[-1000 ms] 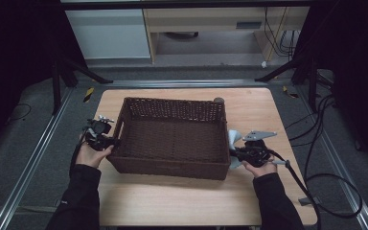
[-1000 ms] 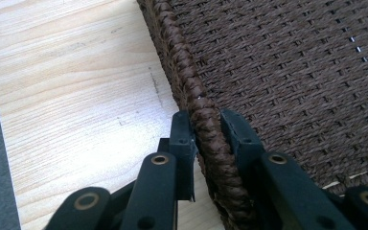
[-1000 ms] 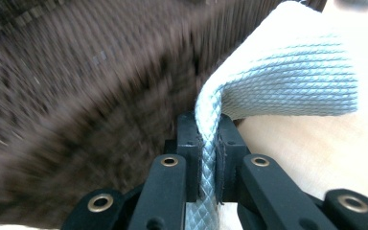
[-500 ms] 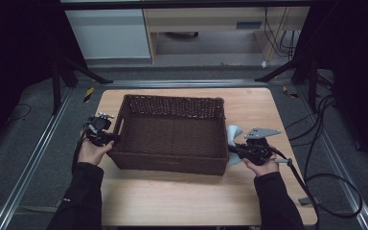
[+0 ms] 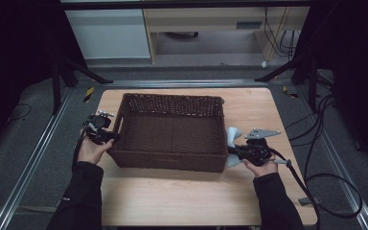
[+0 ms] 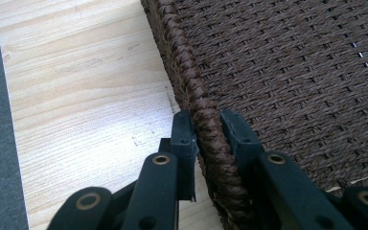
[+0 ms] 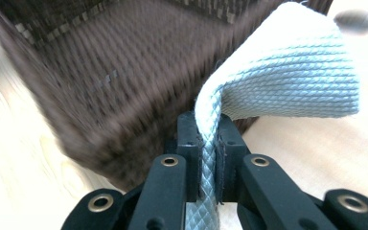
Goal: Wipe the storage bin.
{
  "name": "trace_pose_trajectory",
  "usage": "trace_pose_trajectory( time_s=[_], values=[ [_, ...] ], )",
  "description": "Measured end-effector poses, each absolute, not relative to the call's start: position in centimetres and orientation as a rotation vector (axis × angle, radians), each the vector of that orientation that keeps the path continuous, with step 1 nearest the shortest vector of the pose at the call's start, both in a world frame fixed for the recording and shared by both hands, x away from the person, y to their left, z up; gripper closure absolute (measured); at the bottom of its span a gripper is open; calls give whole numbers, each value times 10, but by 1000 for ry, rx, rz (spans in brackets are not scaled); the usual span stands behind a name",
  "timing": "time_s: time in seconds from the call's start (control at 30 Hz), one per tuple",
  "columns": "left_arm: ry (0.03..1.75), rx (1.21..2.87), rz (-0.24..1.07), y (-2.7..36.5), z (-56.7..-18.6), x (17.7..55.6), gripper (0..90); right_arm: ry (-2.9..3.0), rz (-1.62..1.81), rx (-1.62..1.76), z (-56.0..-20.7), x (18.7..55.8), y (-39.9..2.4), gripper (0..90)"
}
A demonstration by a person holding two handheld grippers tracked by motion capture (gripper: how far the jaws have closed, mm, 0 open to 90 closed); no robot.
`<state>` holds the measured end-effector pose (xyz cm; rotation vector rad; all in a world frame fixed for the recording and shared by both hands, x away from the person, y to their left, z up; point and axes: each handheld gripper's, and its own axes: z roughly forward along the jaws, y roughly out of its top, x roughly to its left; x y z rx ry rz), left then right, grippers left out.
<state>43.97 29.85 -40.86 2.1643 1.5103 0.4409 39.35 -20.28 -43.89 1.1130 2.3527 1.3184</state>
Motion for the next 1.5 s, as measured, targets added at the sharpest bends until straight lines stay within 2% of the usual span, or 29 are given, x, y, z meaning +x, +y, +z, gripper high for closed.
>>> trace_pose_trajectory(
  time_s=[0.17,0.67,1.0,1.33,1.5],
  values=[
    [1512,2163,439,298,-409,440,760,2329,1344,1057,-425,386,-201,842],
    [1513,2163,438,298,-409,440,759,2462,1199,1148,-468,378,-196,842],
    [1513,2163,438,298,-409,440,759,2322,1380,1054,-432,364,-208,842],
    [1514,2163,436,298,-409,440,758,2445,1261,1111,-458,361,-198,842],
    [1514,2161,435,299,-409,440,758,2422,1282,1083,-450,357,-198,842]
  ],
)
